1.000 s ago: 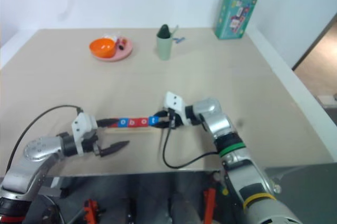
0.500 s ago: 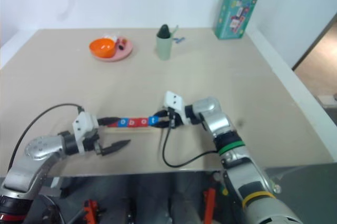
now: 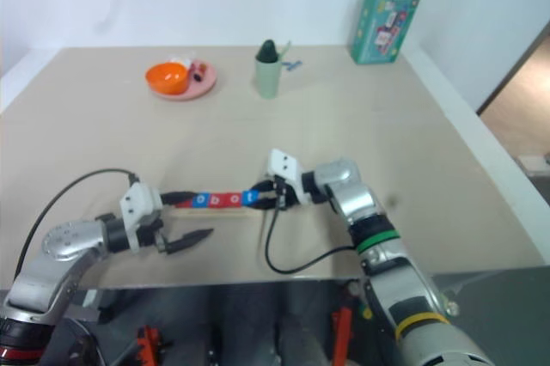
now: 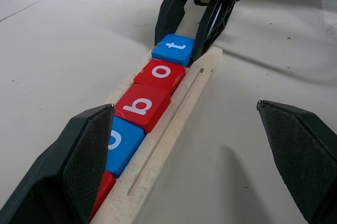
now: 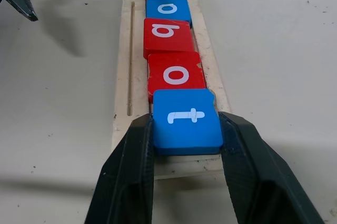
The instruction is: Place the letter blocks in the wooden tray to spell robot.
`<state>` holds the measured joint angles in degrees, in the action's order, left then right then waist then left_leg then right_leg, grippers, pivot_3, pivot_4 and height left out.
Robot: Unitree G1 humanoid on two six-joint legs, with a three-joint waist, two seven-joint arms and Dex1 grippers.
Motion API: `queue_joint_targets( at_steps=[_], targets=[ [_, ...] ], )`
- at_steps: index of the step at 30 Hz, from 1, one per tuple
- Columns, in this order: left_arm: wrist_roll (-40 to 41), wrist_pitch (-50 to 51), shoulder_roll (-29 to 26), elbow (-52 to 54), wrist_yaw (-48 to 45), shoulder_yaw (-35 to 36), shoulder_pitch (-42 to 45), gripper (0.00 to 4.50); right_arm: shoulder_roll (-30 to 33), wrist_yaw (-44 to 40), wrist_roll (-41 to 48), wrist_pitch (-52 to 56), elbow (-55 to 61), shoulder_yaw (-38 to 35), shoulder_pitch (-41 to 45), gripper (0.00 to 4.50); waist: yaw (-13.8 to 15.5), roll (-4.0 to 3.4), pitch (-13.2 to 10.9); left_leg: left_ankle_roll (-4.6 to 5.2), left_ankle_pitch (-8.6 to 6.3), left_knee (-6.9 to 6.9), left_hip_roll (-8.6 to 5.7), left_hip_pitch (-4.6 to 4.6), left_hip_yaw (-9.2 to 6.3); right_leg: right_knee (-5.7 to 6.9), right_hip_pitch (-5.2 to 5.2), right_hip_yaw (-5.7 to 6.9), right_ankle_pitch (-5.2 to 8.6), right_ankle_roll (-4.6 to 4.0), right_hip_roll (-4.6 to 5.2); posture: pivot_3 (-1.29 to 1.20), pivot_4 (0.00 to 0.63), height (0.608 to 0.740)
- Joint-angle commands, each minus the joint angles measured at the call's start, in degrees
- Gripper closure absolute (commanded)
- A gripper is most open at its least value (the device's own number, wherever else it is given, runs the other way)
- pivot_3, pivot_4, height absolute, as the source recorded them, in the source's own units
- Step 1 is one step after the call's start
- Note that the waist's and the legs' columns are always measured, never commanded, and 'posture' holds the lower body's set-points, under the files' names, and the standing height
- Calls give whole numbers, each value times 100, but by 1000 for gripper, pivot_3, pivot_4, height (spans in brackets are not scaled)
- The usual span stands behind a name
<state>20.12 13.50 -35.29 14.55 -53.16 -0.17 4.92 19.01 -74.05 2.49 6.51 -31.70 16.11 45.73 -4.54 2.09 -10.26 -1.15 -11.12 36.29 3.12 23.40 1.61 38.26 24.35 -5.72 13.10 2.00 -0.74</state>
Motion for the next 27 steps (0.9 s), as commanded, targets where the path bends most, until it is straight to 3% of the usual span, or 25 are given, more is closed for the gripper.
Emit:
queue_joint_targets(
  at_steps=[1, 5, 12, 16, 21, 25, 27],
  targets=[
    [-13, -118, -34, 54, -19, 31, 50, 0, -14, -61, 38, 58, 93, 40, 100, 1255, 0, 0, 0, 0, 0, 0, 0, 0, 0, 0, 0, 0, 0, 0, 0, 0, 150, 740],
    [-15, -115, -33, 52, -14, 33, 66, 0, -27, -54, 70, 136, 144, -7, 113, 24, 0, 0, 0, 0, 0, 0, -1, 2, 1, 0, 2, -1, 0, 0, 1, 0, 150, 740],
    [402, 223, 97, 131, 359, 546, 133, 0, 38, 344, 439, 674, 805, -483, 86, 24, 1, -2, -2, -1, 0, -6, 0, 9, -1, -1, 10, 1, 2, 1, 1, 0, 150, 740],
    [417, 179, 4, 207, 448, 815, -124, 0, 73, 800, 708, 1425, 1986, -668, -262, 24, 5, -1, -1, -2, -1, -9, 2, 16, -6, -1, 15, 9, 0, 10, 0, 0, 150, 740],
    [407, 20, 115, 303, 680, 1033, -386, 0, -233, 1526, 875, 2331, 3383, -452, -716, 24, 2, -1, -1, -20, -15, -21, 8, 19, -5, 0, 27, 9, 11, 21, -1, 0, 150, 740],
    [515, 41, 196, 408, 747, 1090, -511, 0, -550, 1966, 803, 2411, 3705, -123, -1022, 24, 9, 2, 1, -21, -15, -18, 8, 75, -7, 4, 79, 13, 7, 23, -2, 0, 150, 740],
    [533, 50, 196, 425, 736, 1106, -549, 0, -704, 2163, 724, 2323, 3646, 39, -1049, 546, 8, 2, 1, -21, -15, -14, 6, 83, -7, 3, 83, 12, 7, 26, 0, 0, 150, 740]
  ],
)
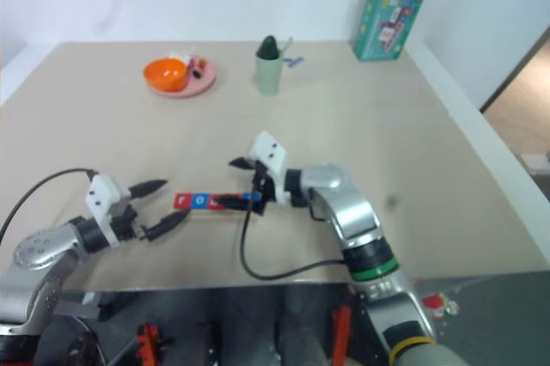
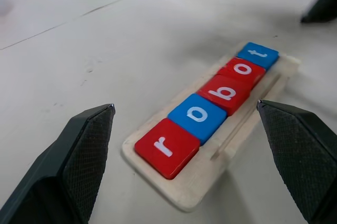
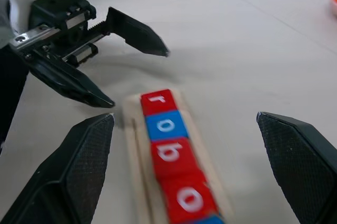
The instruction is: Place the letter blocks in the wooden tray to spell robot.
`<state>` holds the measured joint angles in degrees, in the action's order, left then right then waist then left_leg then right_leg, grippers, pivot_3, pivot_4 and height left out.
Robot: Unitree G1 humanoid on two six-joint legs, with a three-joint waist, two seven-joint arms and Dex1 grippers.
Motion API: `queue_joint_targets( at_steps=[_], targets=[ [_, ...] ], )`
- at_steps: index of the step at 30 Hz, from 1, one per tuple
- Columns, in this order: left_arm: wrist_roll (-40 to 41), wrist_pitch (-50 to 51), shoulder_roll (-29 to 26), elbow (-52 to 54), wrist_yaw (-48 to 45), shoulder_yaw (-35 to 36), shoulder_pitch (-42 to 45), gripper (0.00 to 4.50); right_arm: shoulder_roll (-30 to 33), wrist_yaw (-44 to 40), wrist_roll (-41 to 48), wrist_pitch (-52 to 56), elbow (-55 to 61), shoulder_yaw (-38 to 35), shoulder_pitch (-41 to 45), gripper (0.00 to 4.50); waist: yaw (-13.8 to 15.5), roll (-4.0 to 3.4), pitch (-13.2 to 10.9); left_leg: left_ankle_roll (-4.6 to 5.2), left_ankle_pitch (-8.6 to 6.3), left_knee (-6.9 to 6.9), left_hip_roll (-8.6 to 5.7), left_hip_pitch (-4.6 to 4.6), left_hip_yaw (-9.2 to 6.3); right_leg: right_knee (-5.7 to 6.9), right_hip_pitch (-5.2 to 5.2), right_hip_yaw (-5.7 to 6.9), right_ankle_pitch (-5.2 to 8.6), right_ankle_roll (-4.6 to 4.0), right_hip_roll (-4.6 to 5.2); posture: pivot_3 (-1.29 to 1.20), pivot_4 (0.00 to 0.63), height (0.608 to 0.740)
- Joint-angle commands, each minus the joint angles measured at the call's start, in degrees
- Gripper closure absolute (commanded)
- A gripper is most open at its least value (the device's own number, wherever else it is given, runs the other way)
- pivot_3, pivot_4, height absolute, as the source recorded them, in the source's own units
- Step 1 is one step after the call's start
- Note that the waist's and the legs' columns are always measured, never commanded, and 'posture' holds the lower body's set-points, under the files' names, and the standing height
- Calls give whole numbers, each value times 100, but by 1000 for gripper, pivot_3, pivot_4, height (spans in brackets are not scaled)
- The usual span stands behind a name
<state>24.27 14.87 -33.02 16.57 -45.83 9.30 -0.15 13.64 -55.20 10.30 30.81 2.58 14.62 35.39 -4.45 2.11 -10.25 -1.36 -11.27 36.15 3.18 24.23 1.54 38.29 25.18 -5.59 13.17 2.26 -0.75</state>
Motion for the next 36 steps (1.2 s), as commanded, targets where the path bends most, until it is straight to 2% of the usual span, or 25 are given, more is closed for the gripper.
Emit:
queue_joint_targets(
  at_steps=[1, 2, 9, 11, 12, 17, 36],
  targets=[
    [128, -89, -35, 223, 0, 175, -53, 0, -232, 352, -54, -106, 191, 234, -13, 932, -1, 0, 0, 0, 0, 2, -1, 2, 2, -1, 2, -2, -1, 1, 1, 0, 150, 740],
    [160, -82, -44, 223, 0, 219, -67, 0, -286, 413, -95, -146, 144, 317, -7, 1185, -2, 0, 0, 0, 0, 4, -1, 4, 2, 0, 3, -2, -2, 2, 1, 0, 150, 740],
    [365, -53, -162, 225, -93, 495, -263, 0, -421, 598, -153, 41, 12, 689, -33, 3698, -2, 2, 1, 0, 0, 10, 4, 3, 1, 0, 2, 5, -6, -4, -1, 0, 150, 740],
    [378, -48, -179, 217, -76, 508, -284, 0, -382, 631, -163, 161, 89, 759, -66, 4341, -2, 2, 1, 0, 0, 11, 4, 3, 1, 0, 2, 4, -5, -4, 0, 0, 150, 740],
    [377, -56, -181, 216, -73, 504, -307, 0, -353, 680, -183, 268, 158, 805, -101, 4483, -2, 3, 2, 0, 0, 12, 3, 3, 2, -1, 2, 3, -5, -4, 0, 0, 150, 740],
    [339, -61, -187, 202, -99, 386, -266, 0, -165, 770, -328, 411, 332, 1032, -172, 4483, -1, 4, 2, 0, 0, 12, 4, 4, 1, 0, 2, 5, -5, -5, 0, 0, 150, 740],
    [165, -137, -156, -11, -210, 167, 24, 0, -140, 927, -421, 375, 168, 1100, -17, 4483, -2, 4, 3, 0, 0, 15, 5, 4, 1, 0, 2, 4, -8, -3, -3, 0, 150, 740]
  ],
)
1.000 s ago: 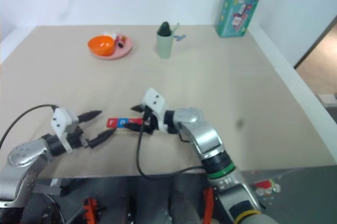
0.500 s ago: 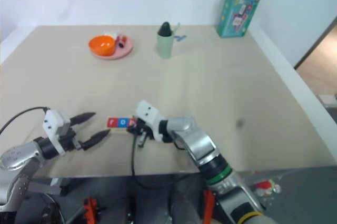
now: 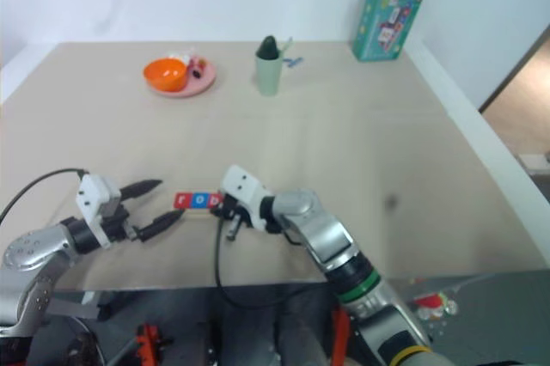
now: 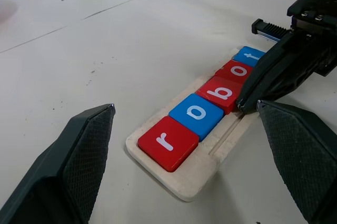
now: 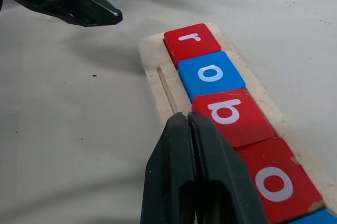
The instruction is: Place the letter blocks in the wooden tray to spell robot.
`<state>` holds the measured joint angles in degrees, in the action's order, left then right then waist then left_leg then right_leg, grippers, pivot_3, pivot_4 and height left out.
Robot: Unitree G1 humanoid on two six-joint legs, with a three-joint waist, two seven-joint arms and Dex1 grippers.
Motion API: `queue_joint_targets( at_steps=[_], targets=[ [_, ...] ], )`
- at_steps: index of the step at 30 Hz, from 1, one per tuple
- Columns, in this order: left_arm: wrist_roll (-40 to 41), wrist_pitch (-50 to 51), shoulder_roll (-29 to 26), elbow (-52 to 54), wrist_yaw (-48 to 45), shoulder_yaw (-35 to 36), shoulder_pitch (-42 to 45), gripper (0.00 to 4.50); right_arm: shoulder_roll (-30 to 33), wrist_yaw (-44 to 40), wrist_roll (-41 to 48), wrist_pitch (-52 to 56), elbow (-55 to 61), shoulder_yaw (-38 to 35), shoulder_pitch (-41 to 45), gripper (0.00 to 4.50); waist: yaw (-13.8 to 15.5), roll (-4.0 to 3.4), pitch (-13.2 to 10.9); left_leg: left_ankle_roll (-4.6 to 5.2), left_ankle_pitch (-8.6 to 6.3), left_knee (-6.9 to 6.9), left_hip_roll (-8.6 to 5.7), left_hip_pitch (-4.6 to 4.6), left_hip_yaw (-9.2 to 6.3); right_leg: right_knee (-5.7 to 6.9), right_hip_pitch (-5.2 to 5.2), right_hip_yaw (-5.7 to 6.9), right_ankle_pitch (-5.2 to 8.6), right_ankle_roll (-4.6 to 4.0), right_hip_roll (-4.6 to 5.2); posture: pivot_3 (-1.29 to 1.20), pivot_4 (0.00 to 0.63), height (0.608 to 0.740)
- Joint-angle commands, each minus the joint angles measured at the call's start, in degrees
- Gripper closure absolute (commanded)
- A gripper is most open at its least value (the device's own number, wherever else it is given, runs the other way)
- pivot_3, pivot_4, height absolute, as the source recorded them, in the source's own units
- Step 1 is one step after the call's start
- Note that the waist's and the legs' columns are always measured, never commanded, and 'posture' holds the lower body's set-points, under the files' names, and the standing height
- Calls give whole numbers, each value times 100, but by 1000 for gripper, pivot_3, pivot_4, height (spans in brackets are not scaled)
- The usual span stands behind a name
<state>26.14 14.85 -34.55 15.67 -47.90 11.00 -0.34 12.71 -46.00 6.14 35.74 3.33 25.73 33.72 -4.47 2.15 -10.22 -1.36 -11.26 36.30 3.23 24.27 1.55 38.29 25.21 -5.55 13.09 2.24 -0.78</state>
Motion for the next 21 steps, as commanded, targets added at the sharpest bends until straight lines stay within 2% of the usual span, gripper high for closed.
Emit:
queue_joint_targets(
  at_steps=[1, 11, 15, 19, 21],
  targets=[
    [-32, -139, 6, 84, 0, -15, 35, 0, -45, 0, -14, -137, 71, -7, 158, 4483, 0, 0, 0, 0, 0, 1, 0, 0, 0, 0, 0, 0, 0, 0, 0, 0, 150, 740],
    [-65, -123, 79, 95, 25, -129, 60, 0, -24, -27, -101, -323, -144, 17, 187, 4483, 0, 1, 1, 0, 0, 1, 0, 0, 0, 0, -1, 0, -1, 1, 0, 0, 150, 740],
    [66, 52, 32, 130, -39, -134, 104, 0, 49, -63, 113, -123, 138, -241, 208, 4483, 1, 1, 1, 0, 0, 2, 0, 0, 0, 0, -1, 0, -2, 2, 0, 0, 150, 740],
    [251, 295, -65, 38, 7, 87, 244, 0, 361, -264, 650, 308, 766, -817, 207, 4483, 3, 1, 1, 0, 0, 4, -1, 3, -1, 0, -1, 0, -3, 4, 1, 0, 150, 740],
    [260, 300, -124, -106, 54, 221, 315, 0, 551, -339, 918, 398, 931, -1169, 193, 3956, 5, 1, 1, 0, 0, 6, -2, 4, -2, 0, -2, 0, -3, 6, 1, 0, 150, 740]
  ],
)
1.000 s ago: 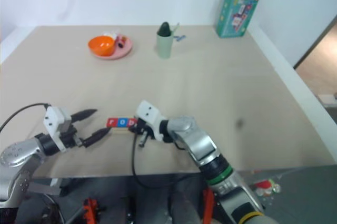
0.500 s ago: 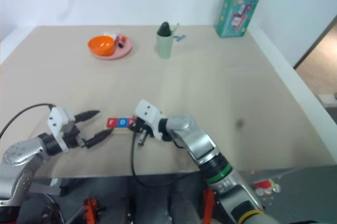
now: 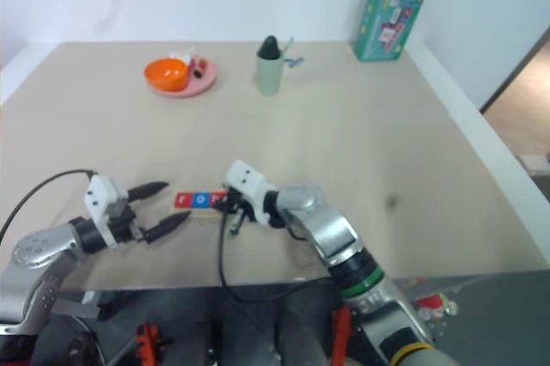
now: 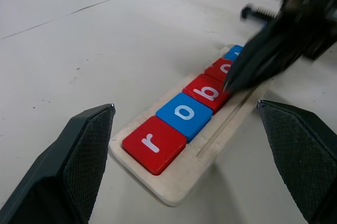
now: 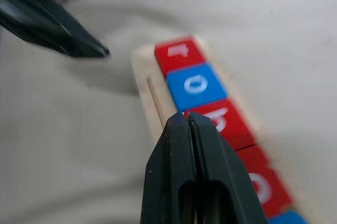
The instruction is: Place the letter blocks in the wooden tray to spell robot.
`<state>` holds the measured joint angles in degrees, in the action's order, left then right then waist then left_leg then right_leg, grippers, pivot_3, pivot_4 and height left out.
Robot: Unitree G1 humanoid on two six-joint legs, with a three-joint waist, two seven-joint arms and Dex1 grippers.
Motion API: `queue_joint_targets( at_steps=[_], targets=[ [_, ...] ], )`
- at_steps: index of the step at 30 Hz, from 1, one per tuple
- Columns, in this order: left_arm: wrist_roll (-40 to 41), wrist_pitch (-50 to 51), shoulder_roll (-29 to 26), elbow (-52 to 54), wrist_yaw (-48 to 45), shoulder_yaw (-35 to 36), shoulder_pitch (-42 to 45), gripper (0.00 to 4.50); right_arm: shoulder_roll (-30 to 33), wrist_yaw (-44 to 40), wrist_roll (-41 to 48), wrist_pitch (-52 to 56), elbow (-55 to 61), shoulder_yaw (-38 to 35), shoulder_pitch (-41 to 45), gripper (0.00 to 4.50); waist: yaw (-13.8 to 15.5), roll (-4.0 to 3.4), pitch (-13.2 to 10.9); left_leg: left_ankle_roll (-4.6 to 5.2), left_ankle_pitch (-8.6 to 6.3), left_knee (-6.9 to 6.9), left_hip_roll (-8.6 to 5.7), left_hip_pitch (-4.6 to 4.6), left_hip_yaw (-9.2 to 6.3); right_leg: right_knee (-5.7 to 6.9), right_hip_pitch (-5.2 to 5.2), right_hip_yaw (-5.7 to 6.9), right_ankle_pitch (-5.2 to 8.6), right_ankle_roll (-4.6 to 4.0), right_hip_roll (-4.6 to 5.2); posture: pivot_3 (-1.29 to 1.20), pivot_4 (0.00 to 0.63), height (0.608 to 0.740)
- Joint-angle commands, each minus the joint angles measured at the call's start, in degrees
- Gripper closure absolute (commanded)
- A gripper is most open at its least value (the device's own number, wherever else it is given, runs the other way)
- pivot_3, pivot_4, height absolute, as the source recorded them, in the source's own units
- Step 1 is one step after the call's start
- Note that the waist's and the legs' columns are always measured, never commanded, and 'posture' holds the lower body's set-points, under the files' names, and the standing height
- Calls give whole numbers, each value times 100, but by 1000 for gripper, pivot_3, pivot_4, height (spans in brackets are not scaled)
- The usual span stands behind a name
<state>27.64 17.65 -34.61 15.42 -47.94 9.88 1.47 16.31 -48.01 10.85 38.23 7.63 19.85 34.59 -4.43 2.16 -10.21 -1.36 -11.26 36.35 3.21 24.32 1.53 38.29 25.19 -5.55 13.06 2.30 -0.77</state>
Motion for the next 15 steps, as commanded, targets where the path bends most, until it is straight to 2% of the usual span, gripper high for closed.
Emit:
queue_joint_targets(
  at_steps=[1, 4, 6, 9, 11, 12, 15],
  targets=[
    [111, 18, -138, -139, 76, 386, 158, 0, 273, -169, 594, 202, 546, -757, 89, 3635, 1, 0, 0, 0, 0, 0, 0, 0, -1, 0, 0, 1, 0, 0, 0, 0, 150, 740],
    [-34, -73, -215, -393, 146, 512, 221, 0, 673, -357, 1044, 214, 498, -1479, -88, 2639, 2, 0, 0, 0, 0, 1, 0, -1, 0, 0, 0, 0, 0, 0, -1, 0, 150, 740],
    [-245, -141, -286, -736, 273, 557, 286, 0, 1117, -714, 1141, -178, 188, -1863, -328, 1954, 21, 1, 0, 0, 0, 1, -1, -1, -1, 0, -2, 0, 0, 0, -1, 0, 150, 740],
    [-413, -233, -281, -1143, 527, 650, 451, 0, 1432, -956, 1157, -713, -398, -2109, -496, 805, 26, 0, 0, 1, 0, 1, -11, -1, 2, -3, -4, -6, 4, 5, 4, 0, 150, 740],
    [-522, -225, -312, -1313, 660, 668, 551, 0, 1495, -956, 1044, -1134, -777, -2207, -533, 227, 4, 1, 0, 1, 0, 1, -11, -1, 2, -4, -4, -7, 2, 7, 4, 0, 150, 740],
    [-574, -243, -330, -1378, 704, 669, 588, 0, 1506, -934, 1003, -1290, -934, -2250, -539, 98, -4, 1, 0, 1, 0, 1, -8, -2, 5, -4, -2, -9, -3, 5, 2, 0, 150, 740],
    [-755, -522, -389, -1528, 701, 677, 615, 0, 1486, -697, 885, -1689, -1271, -2352, -545, 98, -5, 0, 0, 3, 1, 1, -7, -5, 3, -2, -2, -9, -9, 4, -2, 0, 150, 740]
  ],
)
